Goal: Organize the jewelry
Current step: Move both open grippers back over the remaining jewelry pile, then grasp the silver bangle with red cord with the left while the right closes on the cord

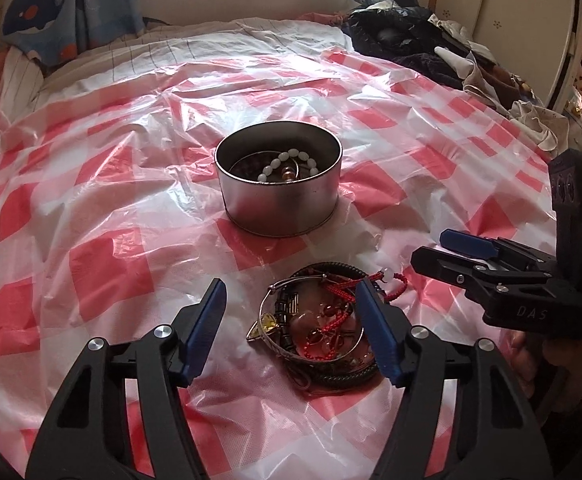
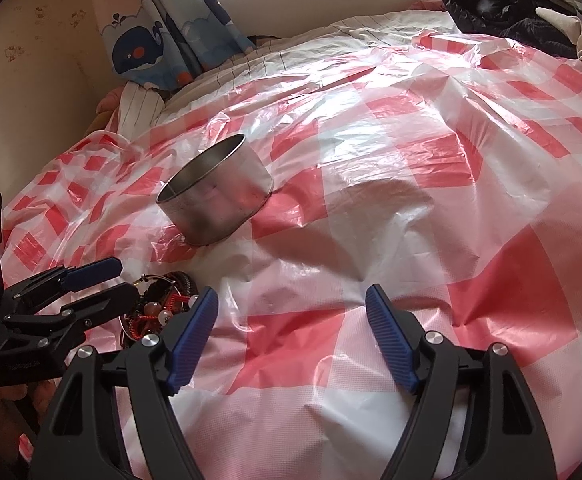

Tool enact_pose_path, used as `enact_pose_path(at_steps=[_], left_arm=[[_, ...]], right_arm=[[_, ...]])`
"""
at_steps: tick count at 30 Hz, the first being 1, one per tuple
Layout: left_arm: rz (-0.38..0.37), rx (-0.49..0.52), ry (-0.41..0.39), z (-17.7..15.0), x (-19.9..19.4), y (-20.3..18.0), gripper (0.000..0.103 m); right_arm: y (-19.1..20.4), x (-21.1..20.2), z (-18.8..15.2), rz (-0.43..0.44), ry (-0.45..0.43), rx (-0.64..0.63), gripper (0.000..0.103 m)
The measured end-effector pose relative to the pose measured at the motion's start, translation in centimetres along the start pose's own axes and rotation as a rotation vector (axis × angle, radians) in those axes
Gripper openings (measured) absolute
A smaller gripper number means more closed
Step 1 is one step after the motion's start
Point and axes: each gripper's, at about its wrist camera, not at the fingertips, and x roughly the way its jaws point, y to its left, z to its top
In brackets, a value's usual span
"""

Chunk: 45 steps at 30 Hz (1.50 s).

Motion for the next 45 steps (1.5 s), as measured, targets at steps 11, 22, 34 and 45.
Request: enact_pose_path(at_steps=[11,22,34,45], left_arm=[[-0.076,-0.159,0.077,-0.5,1.4,1.8,0.039],[-0.100,-0.188,0.053,0.2,0.8,2.1,0.005],[-0.148,-0.207,-0.046,1.5,-2.0,2.4,0.004],[-0.131,-0.203,-0.046,1.5,-1.9,2.5,0.004]], right_arm=[[0.0,0.0,0.0,-0.001,0.001,0.000,0.074],[0.0,0.0,0.0,0.007,0.002,-0.002,0.074],[2.3,0.2,-0.2,0.149,0.023,-0.080,0.074],[4.6,2.8,0.0,0.206,0.142,-0.169,0.026]])
